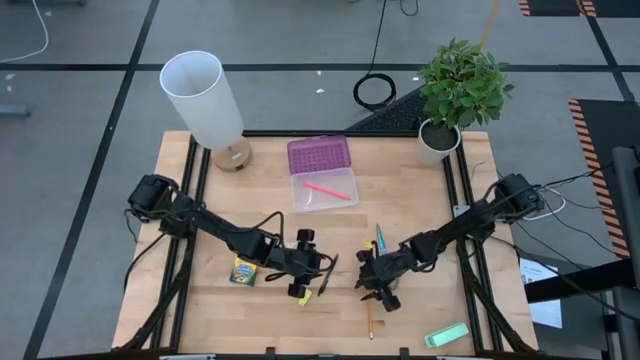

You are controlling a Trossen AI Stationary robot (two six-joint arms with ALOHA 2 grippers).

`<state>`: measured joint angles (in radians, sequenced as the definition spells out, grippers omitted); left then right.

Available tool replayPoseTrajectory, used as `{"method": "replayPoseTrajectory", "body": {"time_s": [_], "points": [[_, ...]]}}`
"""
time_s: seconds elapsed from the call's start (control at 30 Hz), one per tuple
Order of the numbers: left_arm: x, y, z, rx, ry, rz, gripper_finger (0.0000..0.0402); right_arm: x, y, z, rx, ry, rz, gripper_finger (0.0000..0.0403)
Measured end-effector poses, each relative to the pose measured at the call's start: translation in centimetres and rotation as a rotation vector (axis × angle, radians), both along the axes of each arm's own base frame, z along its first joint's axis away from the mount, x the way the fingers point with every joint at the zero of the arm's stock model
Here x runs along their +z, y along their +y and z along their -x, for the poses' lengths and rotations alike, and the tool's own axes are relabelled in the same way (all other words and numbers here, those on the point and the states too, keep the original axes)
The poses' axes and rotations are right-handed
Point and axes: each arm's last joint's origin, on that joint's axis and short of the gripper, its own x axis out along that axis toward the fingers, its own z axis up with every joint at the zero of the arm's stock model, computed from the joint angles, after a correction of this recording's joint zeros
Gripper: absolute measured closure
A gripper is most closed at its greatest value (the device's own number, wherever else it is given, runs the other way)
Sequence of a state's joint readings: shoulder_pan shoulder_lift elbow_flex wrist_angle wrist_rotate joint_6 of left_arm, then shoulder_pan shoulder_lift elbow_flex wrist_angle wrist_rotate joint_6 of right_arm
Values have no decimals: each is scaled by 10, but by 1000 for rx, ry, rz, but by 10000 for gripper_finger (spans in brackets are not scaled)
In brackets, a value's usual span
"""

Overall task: Pack school essentials
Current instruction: Put the orange pencil into the purple supply box

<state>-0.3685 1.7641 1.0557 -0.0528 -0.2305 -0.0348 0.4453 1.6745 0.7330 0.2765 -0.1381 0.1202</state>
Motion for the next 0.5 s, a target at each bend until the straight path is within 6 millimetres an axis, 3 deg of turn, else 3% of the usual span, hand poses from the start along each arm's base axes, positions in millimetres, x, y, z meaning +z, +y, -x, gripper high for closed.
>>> {"method": "replayPoseTrajectory", "body": {"time_s": [0.3,0.5], "points": [[0,-1,0,22,-3,20,186,-1,-1,2,183,52,78,233],[0,1,0,42,1,37,186,-2,-2,3,327,-17,158,233]]}}
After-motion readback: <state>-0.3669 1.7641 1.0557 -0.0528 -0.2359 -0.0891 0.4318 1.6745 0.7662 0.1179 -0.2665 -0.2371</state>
